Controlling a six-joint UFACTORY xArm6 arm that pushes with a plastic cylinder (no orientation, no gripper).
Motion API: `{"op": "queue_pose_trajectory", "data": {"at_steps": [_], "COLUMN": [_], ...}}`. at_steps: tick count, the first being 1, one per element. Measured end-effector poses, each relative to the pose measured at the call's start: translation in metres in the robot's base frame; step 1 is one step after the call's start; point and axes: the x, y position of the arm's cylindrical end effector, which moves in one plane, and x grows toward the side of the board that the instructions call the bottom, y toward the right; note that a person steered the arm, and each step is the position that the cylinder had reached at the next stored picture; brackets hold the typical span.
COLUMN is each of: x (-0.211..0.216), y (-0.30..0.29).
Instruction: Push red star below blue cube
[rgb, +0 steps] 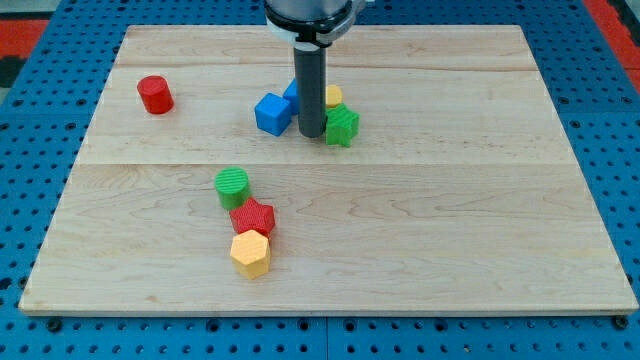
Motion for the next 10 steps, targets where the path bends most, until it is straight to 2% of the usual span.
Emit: {"op": "queue_pose_trajectory", "data": {"at_steps": [1,2,3,4,5,7,8,9,10], "x": [0.039,0.108,0.203,0.214,0.173,0.081,0.097,0.156,0.163], "y": [0.019,0.068,0.032,-0.028,-0.050,-0.055,-0.020,-0.028,-0.085]}}
